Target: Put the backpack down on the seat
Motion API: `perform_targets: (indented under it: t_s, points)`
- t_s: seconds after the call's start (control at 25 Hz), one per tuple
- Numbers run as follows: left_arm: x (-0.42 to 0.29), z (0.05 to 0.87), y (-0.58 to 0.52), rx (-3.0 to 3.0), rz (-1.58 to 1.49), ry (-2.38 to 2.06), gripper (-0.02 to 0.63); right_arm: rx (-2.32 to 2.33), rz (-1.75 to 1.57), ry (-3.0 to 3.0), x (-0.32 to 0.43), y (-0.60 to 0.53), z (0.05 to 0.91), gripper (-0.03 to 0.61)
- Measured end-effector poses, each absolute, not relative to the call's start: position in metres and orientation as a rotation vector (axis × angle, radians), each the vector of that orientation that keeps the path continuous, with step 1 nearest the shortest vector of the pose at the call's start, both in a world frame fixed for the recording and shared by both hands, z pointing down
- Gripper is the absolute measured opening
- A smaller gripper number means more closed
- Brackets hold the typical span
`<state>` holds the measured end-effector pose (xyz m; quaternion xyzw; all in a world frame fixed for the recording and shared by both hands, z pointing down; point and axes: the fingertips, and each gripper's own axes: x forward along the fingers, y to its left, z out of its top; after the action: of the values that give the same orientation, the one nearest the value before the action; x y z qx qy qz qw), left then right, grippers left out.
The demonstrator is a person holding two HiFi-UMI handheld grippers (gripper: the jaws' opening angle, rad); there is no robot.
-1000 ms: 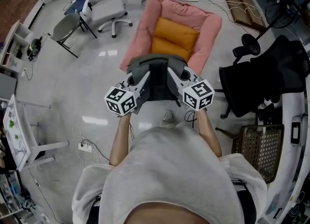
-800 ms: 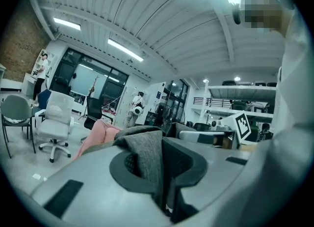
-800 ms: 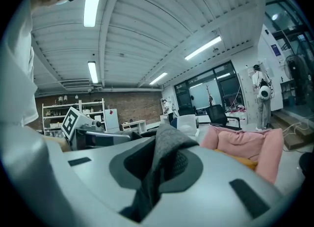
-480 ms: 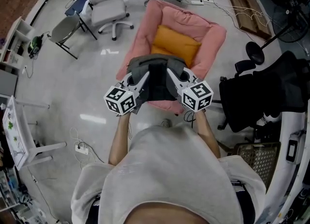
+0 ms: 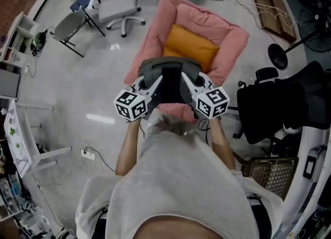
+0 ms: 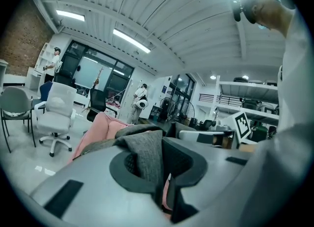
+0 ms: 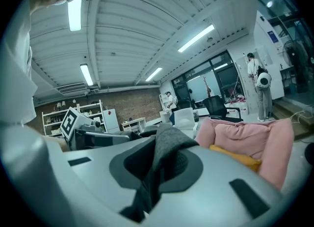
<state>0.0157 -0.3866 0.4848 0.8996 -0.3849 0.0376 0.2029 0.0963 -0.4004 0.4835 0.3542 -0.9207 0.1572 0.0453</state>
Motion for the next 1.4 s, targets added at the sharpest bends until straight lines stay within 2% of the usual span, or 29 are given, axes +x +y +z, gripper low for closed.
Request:
perform_targets:
  t_s: [0.8, 1.4]
  points:
    - [-0.025, 0.582, -0.498, 2.333, 0.168, -0.928, 0.061, 1.102, 0.776, -2.619, 0.057, -0.497, 0.578, 0.028]
    - [-0.023, 0.668, -0.554, 2.193, 0.272, -0.829, 0.062, 1.147, 0.981, -2.423, 0.061, -0.552, 0.667, 0.028]
